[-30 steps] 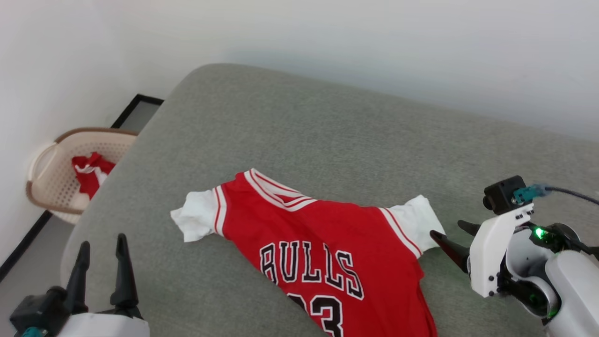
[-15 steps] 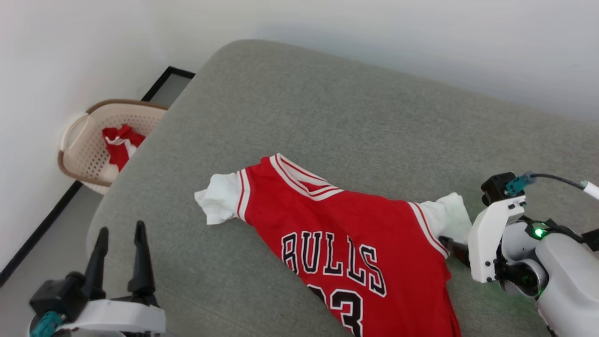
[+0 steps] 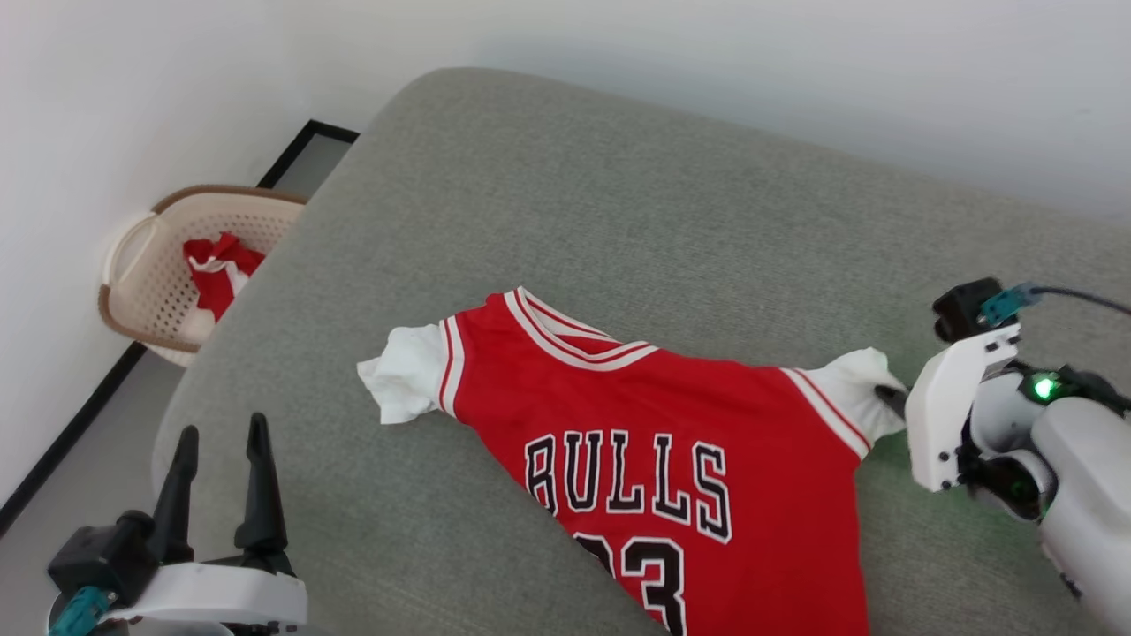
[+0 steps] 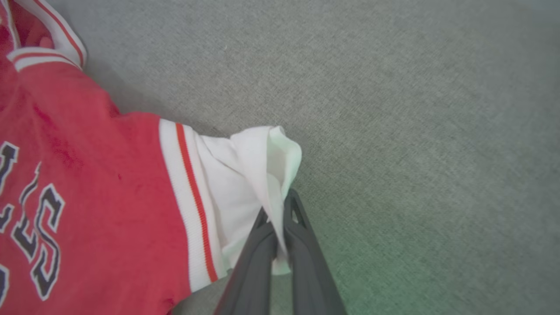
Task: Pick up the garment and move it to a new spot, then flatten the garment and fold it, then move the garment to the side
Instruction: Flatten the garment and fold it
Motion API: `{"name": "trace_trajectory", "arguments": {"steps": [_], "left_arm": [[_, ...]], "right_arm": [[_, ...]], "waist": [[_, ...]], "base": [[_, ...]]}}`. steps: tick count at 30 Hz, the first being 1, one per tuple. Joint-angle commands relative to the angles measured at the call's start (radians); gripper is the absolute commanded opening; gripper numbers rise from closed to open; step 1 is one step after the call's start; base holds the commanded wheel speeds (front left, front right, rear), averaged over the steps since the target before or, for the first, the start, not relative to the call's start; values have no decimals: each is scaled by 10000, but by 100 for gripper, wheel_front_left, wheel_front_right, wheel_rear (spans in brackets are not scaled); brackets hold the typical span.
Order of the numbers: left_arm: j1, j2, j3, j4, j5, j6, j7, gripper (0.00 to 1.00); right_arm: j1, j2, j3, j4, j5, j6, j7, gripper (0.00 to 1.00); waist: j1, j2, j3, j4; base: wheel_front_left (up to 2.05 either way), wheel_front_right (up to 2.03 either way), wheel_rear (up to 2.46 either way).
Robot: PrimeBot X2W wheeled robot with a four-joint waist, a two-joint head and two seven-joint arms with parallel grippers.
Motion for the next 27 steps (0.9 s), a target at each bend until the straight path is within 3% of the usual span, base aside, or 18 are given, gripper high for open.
{"name": "trace_trajectory", "arguments": {"steps": [1,18,23,27], "left_arm": [[21,37,11,-33,-67,-28,1,100],[406,190,265,-171,107,-28,1,100],[561,217,303,-142,134,-28,1,100],[683,215,271,-124,185,-28,1,100]], "right_arm": [[-81,-73,54,-5,116,-18,-89,0],[280,-2349,-394,-996,399,-18,-516,0],[1133,-2425,-802,-1092,498,-17,-509,0],[1849,-2078,-972,-903,459,-17,-666,0]], "waist": [[0,-1,-43,-97],[0,-1,-540,-1053],[0,-1,-749,-1267],[0,-1,-886,-1382]], "base": [[0,0,0],[0,0,0],[0,0,0],[0,0,0]]}}
